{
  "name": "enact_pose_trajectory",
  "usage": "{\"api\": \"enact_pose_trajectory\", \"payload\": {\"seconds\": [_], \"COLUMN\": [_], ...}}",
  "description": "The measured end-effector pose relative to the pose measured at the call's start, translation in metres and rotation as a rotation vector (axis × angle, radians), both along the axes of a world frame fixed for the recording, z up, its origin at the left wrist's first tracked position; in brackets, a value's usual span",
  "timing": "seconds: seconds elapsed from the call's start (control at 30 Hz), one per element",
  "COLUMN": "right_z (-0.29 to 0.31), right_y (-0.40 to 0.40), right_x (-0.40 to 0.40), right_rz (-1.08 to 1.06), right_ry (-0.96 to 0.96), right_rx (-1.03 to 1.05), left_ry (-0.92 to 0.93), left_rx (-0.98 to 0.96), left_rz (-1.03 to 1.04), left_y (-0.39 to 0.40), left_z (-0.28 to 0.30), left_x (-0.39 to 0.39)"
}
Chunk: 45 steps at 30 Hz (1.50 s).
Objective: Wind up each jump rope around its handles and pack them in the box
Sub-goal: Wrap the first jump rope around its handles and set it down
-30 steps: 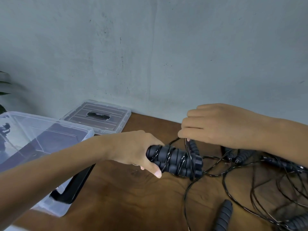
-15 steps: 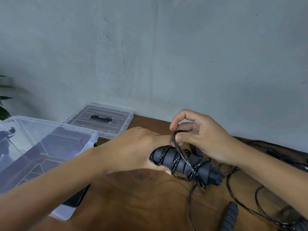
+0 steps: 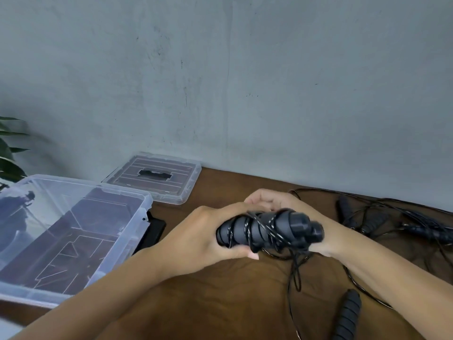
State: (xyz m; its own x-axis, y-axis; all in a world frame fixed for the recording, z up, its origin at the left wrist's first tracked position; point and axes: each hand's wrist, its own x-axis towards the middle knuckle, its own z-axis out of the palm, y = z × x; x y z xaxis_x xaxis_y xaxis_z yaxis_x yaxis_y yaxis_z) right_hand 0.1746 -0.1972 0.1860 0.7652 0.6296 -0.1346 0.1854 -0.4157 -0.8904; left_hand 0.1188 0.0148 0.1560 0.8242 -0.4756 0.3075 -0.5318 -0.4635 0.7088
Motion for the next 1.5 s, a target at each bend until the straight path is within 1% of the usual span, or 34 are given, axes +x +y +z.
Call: {"api": "enact_pose_trajectory", "payload": {"seconds": [0.1, 0.17, 0.23, 0.3, 0.43, 0.6, 0.73, 0.83, 0.93, 1.1, 1.23, 1.33, 1.4, 1.5], "right_z": [-0.001, -0.005, -0.012, -0.022, -0.033, -0.036, -0.036, -0.042, -0.056, -0.07, -0.074, -0.074, -0.073, -0.078], "right_y": [-0.001, -0.001, 0.0, 0.004, 0.012, 0.028, 0.038, 0.051, 0.072, 0.103, 0.11, 0.105, 0.1, 0.094], "right_x": [-0.01, -0.018, -0.024, -0.027, -0.036, -0.053, -0.064, -0.075, -0.089, -0.103, -0.105, -0.102, -0.099, -0.092], "right_rz": [-0.061, -0.057, -0.088, -0.162, -0.307, -0.464, -0.549, -0.601, -0.647, -0.64, -0.642, -0.64, -0.648, -0.671], "right_ry": [-0.1, -0.192, -0.172, -0.165, -0.234, -0.332, -0.294, -0.299, -0.328, -0.209, -0.232, -0.19, -0.183, -0.229], "right_rx": [-0.166, -0.138, -0.041, 0.005, 0.022, 0.009, 0.075, 0.119, 0.075, -0.062, -0.144, -0.126, -0.101, -0.071], "left_ry": [0.16, 0.25, 0.332, 0.396, 0.45, 0.487, 0.506, 0.532, 0.577, 0.648, 0.679, 0.716, 0.732, 0.693], "left_rx": [-0.218, -0.383, -0.504, -0.58, -0.688, -0.741, -0.74, -0.816, -0.887, -0.886, -0.852, -0.868, -0.881, -0.894], "left_rz": [0.065, 0.127, 0.167, 0.202, 0.287, 0.363, 0.349, 0.356, 0.38, 0.342, 0.264, 0.156, 0.16, 0.178], "left_y": [-0.004, -0.003, 0.002, 0.006, 0.006, 0.006, 0.002, -0.005, -0.011, -0.019, -0.02, -0.018, -0.017, -0.021], "left_z": [-0.003, -0.005, -0.01, -0.015, -0.024, -0.038, -0.045, -0.044, -0.049, -0.056, -0.059, -0.06, -0.06, -0.065], "left_x": [-0.006, -0.008, -0.008, -0.008, -0.011, -0.01, -0.01, -0.009, -0.007, -0.008, -0.01, -0.012, -0.013, -0.012]}}
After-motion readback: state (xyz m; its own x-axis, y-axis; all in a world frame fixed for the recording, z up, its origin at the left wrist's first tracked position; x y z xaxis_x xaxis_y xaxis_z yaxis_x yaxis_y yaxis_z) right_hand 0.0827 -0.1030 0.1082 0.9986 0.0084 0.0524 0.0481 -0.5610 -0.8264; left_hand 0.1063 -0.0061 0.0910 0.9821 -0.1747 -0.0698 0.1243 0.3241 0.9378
